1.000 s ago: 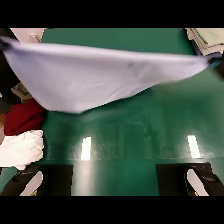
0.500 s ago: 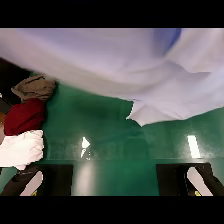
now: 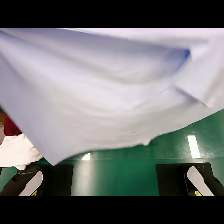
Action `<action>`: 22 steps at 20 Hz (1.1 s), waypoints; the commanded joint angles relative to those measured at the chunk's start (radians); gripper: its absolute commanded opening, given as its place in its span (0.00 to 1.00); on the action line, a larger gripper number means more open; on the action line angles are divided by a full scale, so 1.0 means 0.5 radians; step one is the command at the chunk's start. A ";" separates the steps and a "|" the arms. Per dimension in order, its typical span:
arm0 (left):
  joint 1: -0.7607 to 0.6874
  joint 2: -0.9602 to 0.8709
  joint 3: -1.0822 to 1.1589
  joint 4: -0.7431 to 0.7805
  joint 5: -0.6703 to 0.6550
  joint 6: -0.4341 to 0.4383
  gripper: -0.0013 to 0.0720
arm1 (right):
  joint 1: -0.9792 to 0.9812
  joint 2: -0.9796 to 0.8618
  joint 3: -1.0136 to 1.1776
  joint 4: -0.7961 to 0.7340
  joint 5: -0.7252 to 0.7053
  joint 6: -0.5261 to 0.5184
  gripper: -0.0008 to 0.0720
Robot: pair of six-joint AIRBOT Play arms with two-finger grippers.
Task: Fold the shirts.
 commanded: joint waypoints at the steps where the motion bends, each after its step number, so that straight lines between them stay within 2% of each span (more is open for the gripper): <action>1: -0.038 -0.208 -0.596 0.093 0.092 -0.017 0.05 | 0.266 -0.333 -0.176 -0.092 0.089 0.053 0.02; 4: -0.121 -0.549 -0.861 0.094 0.336 0.121 0.05 | 0.583 -0.719 -0.334 -0.390 0.071 0.059 0.02; 6: -0.179 -0.808 -0.867 0.091 0.498 0.278 0.05 | 0.708 -0.957 -0.420 -0.562 -0.064 0.058 0.02; 10: -0.285 -1.150 -0.852 0.089 1.073 0.457 0.05 | 0.745 -1.305 -0.472 -0.591 -0.658 0.054 0.02; 13: -0.301 -1.251 -0.849 0.089 1.540 0.456 0.05 | 0.724 -1.436 -0.472 -0.592 -1.066 0.054 0.02; 15: -0.301 -1.278 -0.849 0.091 1.722 0.472 0.05 | 0.723 -1.479 -0.472 -0.597 -1.265 0.048 0.02; 17: -0.301 -1.293 -0.850 0.092 1.716 0.517 0.05 | 0.724 -1.495 -0.472 -0.597 -1.358 -0.001 0.02; 18: -0.301 -1.295 -0.850 0.099 1.630 0.598 0.05 | 0.724 -1.495 -0.472 -0.600 -1.328 -0.050 0.02; 20: -0.301 -1.295 -0.851 0.126 1.360 0.772 0.05 | 0.725 -1.495 -0.473 -0.600 -1.113 -0.121 0.02; 22: -0.301 -1.299 -0.872 0.225 1.109 0.821 0.05 | 0.741 -1.480 -0.525 -0.716 -0.916 -0.134 0.02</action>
